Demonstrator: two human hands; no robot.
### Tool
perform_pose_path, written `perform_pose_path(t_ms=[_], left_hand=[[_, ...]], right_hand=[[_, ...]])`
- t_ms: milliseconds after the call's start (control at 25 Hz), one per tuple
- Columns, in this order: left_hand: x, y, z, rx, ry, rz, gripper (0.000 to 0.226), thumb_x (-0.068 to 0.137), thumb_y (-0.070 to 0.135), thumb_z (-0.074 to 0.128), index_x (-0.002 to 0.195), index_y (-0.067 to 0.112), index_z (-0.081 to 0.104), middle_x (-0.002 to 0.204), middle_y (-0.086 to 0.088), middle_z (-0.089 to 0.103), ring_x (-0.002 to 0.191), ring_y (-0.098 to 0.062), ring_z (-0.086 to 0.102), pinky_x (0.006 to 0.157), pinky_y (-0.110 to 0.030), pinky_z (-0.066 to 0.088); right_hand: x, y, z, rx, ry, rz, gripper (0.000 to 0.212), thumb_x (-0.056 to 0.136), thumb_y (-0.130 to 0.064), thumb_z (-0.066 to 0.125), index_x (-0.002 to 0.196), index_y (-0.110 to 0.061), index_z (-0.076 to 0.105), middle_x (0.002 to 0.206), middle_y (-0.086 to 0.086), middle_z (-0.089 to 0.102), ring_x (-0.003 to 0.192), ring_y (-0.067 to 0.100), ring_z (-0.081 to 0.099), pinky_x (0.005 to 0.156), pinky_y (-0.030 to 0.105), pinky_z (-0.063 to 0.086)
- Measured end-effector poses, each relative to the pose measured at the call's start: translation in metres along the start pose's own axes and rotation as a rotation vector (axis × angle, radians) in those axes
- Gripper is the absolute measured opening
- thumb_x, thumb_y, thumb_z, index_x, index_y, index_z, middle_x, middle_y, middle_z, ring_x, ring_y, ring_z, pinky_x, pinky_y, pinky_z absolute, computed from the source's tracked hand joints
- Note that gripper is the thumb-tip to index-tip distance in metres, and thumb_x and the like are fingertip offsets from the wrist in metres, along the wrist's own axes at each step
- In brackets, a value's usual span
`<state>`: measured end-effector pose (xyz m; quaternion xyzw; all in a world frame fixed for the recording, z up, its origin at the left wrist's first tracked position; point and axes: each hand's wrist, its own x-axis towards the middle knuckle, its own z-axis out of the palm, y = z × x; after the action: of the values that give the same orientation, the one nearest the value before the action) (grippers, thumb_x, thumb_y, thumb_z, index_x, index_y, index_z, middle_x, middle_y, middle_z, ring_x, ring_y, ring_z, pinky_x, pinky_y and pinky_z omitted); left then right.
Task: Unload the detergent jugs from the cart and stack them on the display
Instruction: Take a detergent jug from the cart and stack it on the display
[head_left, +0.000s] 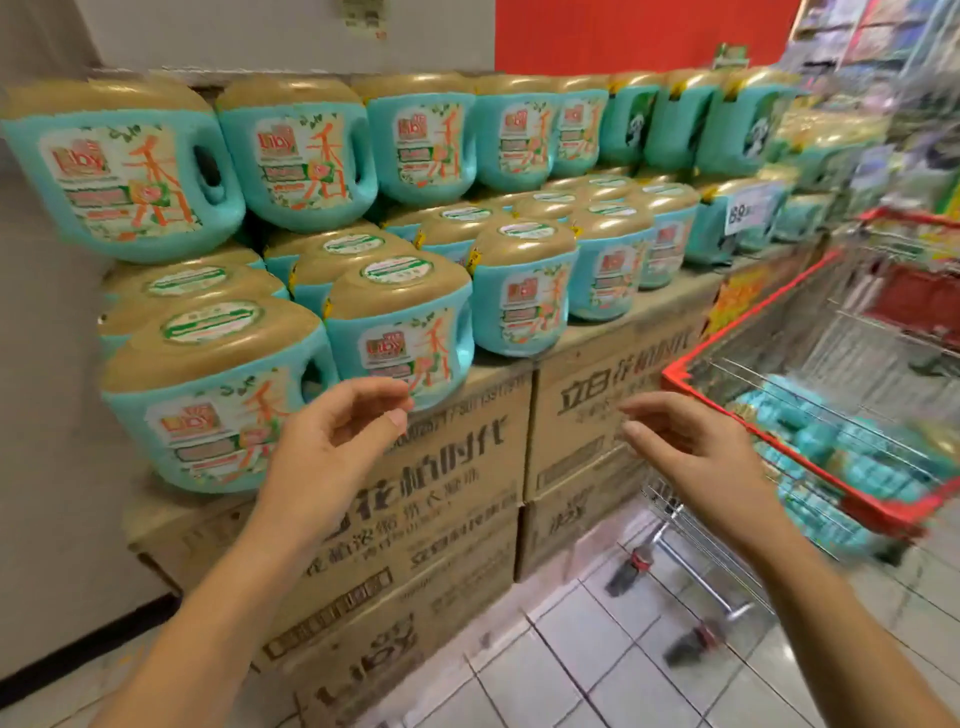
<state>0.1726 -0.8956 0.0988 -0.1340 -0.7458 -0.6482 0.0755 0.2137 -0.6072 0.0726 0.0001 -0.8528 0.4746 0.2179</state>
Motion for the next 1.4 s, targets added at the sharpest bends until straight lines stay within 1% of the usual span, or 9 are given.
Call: perform_pose_path(t_ms=[200,320,480,640,800,960,1120,1200,1400], left_hand=[[-0.044,-0.045,0.107,0.037,-0.234,-0.239,0.019,0.089,0.008,0.065,0.097,0.024,0.071,0.099,0.002,0.074,0.096,-0.013,0.068,0.084,-0.025,0.052],[-0.071,-0.073,0.175,0.066,-0.350,-0.377,0.016,0.089,0.013,0.066,0.098,0.025,0.071,0.098,0.007,0.073,0.095,-0.008,0.067,0.070,-0.010,0.049],[-0.093,-0.095,0.270,0.046,-0.505,-0.510,0.015,0.091,0.008,0.064,0.095,0.021,0.070,0.093,-0.001,0.074,0.087,-0.016,0.067,0.063,-0.009,0.048],[-0.098,-0.103,0.351,0.032,-0.588,-0.600,0.014,0.090,0.012,0.065,0.097,0.023,0.071,0.095,-0.003,0.075,0.091,-0.016,0.068,0.072,-0.020,0.048],[-0.079,-0.105,0.423,0.023,-0.624,-0.615,0.016,0.090,0.012,0.065,0.096,0.025,0.071,0.092,0.002,0.076,0.088,-0.011,0.069,0.072,-0.020,0.048],[-0.027,-0.115,0.497,0.013,-0.639,-0.571,0.016,0.090,0.011,0.065,0.097,0.024,0.072,0.090,0.007,0.077,0.078,0.000,0.068,0.068,-0.015,0.046],[0.042,-0.120,0.567,-0.041,-0.572,-0.551,0.017,0.090,0.005,0.063,0.096,0.018,0.072,0.087,0.000,0.077,0.082,-0.016,0.065,0.070,-0.026,0.045],[0.077,-0.118,0.600,-0.065,-0.538,-0.542,0.019,0.091,0.001,0.060,0.099,0.014,0.070,0.089,0.000,0.076,0.081,-0.018,0.064,0.067,-0.023,0.046],[0.156,-0.102,0.676,-0.063,-0.499,-0.462,0.020,0.091,-0.005,0.057,0.100,0.008,0.069,0.089,-0.002,0.075,0.080,-0.007,0.067,0.071,-0.011,0.051]], right_hand=[[-0.088,0.075,-0.059,0.062,0.083,0.336,0.019,0.088,-0.006,0.067,0.089,-0.025,0.069,0.084,0.004,0.072,0.081,0.024,0.069,0.075,0.030,0.057],[-0.137,0.122,-0.093,0.067,0.113,0.520,0.014,0.089,-0.007,0.065,0.090,-0.021,0.068,0.082,0.014,0.070,0.074,0.026,0.066,0.064,0.024,0.056],[-0.173,0.172,-0.148,0.039,0.130,0.704,0.021,0.090,-0.007,0.062,0.087,-0.028,0.066,0.087,0.021,0.069,0.075,0.025,0.064,0.072,0.029,0.054],[-0.178,0.212,-0.210,-0.029,0.091,0.794,0.012,0.092,-0.013,0.060,0.097,-0.022,0.066,0.087,0.019,0.067,0.080,0.035,0.062,0.080,0.044,0.052],[-0.161,0.247,-0.255,-0.040,0.086,0.826,0.011,0.092,-0.015,0.060,0.101,-0.019,0.066,0.080,0.009,0.065,0.072,0.020,0.057,0.073,0.036,0.051],[-0.117,0.289,-0.292,-0.016,0.076,0.827,0.013,0.092,-0.013,0.060,0.104,-0.016,0.066,0.080,0.004,0.062,0.074,0.015,0.057,0.078,0.036,0.052],[-0.037,0.329,-0.349,-0.007,0.121,0.771,0.013,0.091,-0.012,0.062,0.102,-0.017,0.068,0.080,0.003,0.063,0.076,0.015,0.057,0.079,0.032,0.050],[0.006,0.346,-0.382,-0.001,0.176,0.734,0.012,0.090,-0.011,0.064,0.100,-0.017,0.068,0.081,0.002,0.064,0.079,0.017,0.060,0.082,0.033,0.052],[0.109,0.403,-0.458,-0.028,0.290,0.639,0.016,0.089,-0.003,0.064,0.104,-0.007,0.068,0.088,0.018,0.069,0.081,0.019,0.062,0.084,0.040,0.052]])
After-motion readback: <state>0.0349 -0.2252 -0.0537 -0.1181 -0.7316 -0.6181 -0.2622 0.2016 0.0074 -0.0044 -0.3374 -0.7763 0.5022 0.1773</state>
